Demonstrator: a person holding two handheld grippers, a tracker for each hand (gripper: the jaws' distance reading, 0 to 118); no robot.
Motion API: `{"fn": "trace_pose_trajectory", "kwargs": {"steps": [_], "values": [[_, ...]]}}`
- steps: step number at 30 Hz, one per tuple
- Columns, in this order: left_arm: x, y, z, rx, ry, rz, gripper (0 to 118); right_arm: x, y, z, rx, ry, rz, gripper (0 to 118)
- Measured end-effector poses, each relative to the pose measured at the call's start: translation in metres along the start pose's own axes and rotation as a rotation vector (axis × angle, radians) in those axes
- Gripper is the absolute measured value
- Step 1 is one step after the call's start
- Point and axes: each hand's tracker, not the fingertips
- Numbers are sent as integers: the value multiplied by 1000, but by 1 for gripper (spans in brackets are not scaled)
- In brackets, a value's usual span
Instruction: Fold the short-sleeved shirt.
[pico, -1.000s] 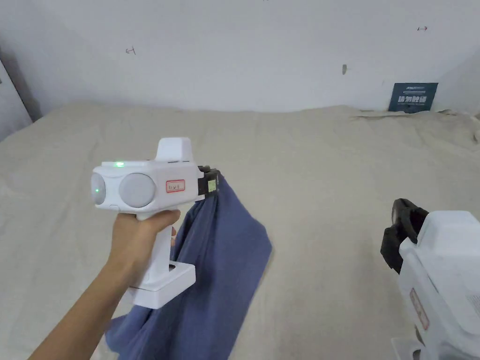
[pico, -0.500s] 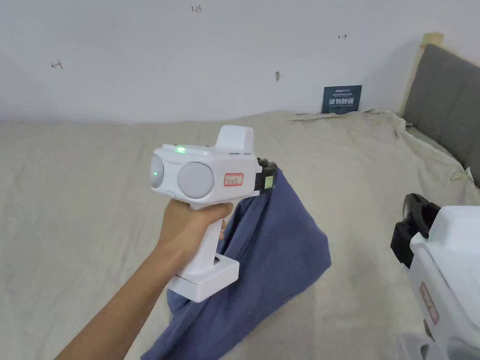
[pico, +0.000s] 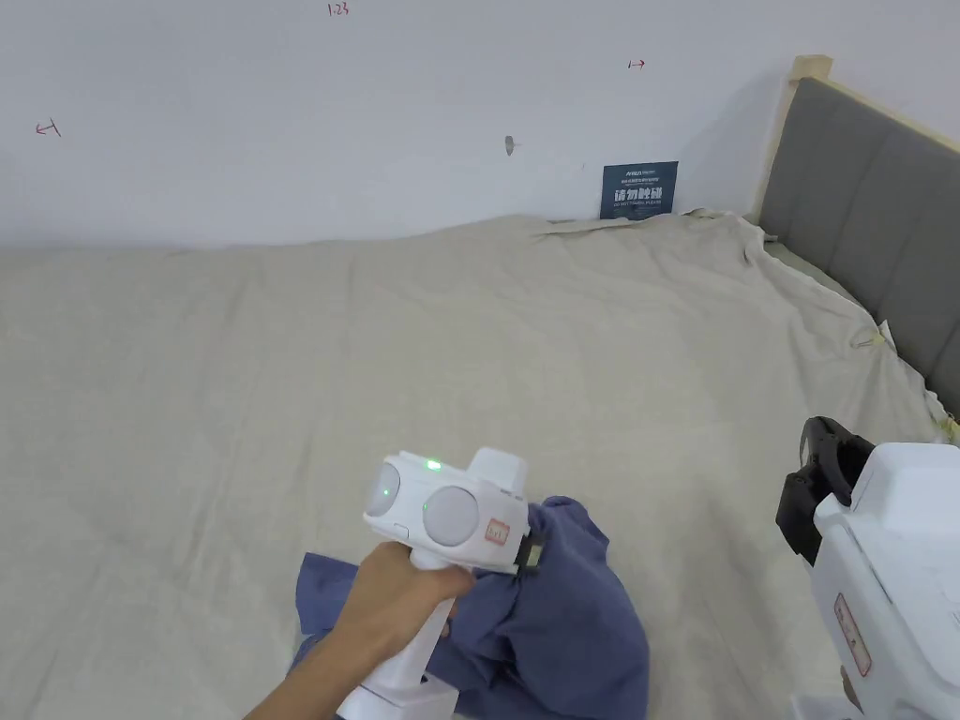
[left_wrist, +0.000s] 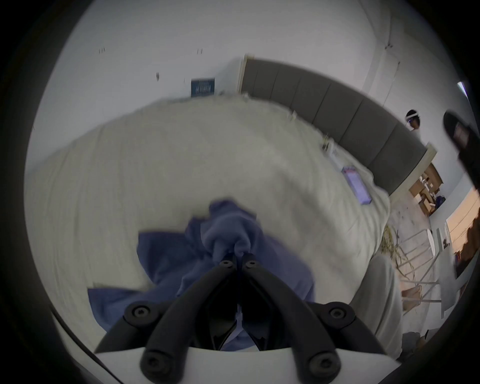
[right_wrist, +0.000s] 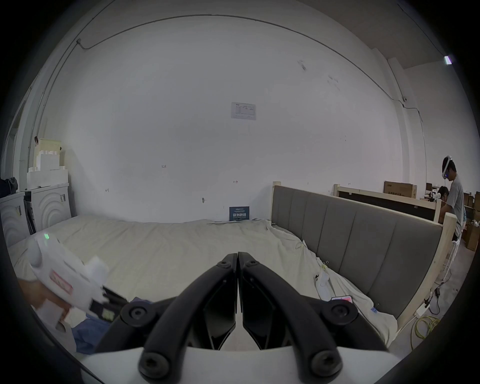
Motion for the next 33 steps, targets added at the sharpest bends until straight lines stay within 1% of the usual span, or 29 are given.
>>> {"fn": "trace_pose_trajectory", "kwargs": {"steps": [5, 8, 9, 11, 13, 15, 16, 17, 18, 19, 20, 23, 25, 28, 30, 33], "values": [[-12, -33, -40, -152, 56, 25, 0, -2, -5, -2, -15, 7, 0, 0], [-14, -41, -50, -163, 60, 52, 0, -3, -7, -2, -22, 13, 4, 0], [-14, -41, -49, -155, 59, 65, 2, -4, -7, -1, -24, 15, 5, 0], [-14, -40, -49, -144, 57, 75, 13, -5, -7, -1, -26, 16, 7, 0], [-15, -38, -45, -139, 63, 80, 21, -2, -8, -2, -26, 19, 7, 0], [-14, -35, -32, -112, 78, 90, 47, -2, -7, -1, -21, 20, 8, 0], [-15, -33, -26, -83, 88, 93, 65, -1, -6, -1, -19, 22, 8, 0], [-17, -30, -16, -35, 93, 104, 85, -1, -5, -1, -16, 24, 8, 0], [-17, -28, -4, 6, 101, 109, 100, -1, -4, 0, -14, 27, 9, 0], [-18, -26, 6, 43, 108, 110, 109, -1, -3, 0, -12, 29, 10, 0], [-19, -23, 18, 92, 120, 112, 111, -4, 0, 2, -7, 30, 12, 0], [-20, -18, 60, 243, 140, 90, 111, -8, 5, 5, 3, 35, 15, 0], [-22, -17, 86, 311, 166, 72, 111, -13, 9, 8, 9, 38, 14, 0], [-26, -19, 123, 433, 252, 68, 111, -15, 12, 9, 20, 44, 13, 0], [-30, -27, 145, 550, 311, 62, 111, -16, 13, 10, 27, 50, 15, 0], [-37, -41, 170, 690, 404, 87, 111, -19, 15, 11, 34, 57, 17, 0]]}}
